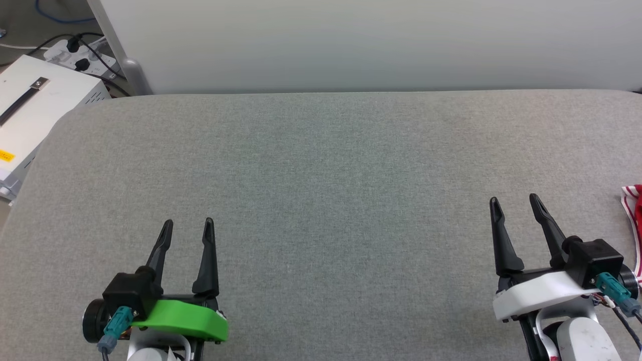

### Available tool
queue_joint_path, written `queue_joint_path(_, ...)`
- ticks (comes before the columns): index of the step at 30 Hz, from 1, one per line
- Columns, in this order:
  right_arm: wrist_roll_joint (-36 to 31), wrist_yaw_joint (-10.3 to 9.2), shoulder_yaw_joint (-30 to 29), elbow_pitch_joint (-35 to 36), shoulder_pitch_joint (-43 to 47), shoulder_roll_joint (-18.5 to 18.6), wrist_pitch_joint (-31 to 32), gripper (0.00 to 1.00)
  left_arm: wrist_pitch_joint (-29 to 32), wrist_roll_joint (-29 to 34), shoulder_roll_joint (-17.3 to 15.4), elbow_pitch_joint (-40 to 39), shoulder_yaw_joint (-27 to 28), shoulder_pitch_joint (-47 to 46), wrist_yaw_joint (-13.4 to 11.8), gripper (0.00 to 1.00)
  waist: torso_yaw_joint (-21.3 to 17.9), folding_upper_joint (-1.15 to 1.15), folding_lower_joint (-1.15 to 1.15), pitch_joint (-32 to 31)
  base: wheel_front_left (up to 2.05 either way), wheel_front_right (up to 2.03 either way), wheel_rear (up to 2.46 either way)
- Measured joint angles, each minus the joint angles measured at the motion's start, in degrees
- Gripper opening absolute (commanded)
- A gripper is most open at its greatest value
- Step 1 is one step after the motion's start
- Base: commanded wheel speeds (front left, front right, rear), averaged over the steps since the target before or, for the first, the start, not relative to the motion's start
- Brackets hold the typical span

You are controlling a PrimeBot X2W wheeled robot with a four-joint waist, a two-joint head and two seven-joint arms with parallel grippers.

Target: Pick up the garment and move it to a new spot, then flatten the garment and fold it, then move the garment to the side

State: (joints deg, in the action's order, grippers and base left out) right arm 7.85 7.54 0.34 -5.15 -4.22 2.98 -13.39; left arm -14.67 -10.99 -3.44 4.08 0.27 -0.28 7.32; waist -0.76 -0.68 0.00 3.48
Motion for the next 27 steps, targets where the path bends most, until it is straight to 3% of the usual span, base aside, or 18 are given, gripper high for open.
queue_joint_path(10, 0.0, 0.0, 0.3, 0.2, 0.0, 0.0, 0.0, 1.0, 0.0, 0.0, 0.1, 0.0, -0.3, 0.0, 0.0, 1.0, 0.1, 0.0, 0.0, 0.4, 0.0, 0.0, 0.0)
queue_joint_path(11, 0.0, 0.0, 0.4, 0.1, 0.0, 0.0, 0.0, 0.0, 0.0, 0.0, 0.1, 0.0, -0.3, 0.0, 0.0, 0.0, 0.1, 0.0, 0.0, 0.4, 0.0, 0.0, 0.0)
queue_joint_path(27, -0.3, 0.0, 0.2, 0.4, 0.0, 0.0, 1.5, 0.0, 1.9, 1.0, 0.1, -0.3, -0.3, 0.0, -0.6, 0.0, 0.2, 0.0, 0.0, -0.1, 0.0, 0.0, 0.0)
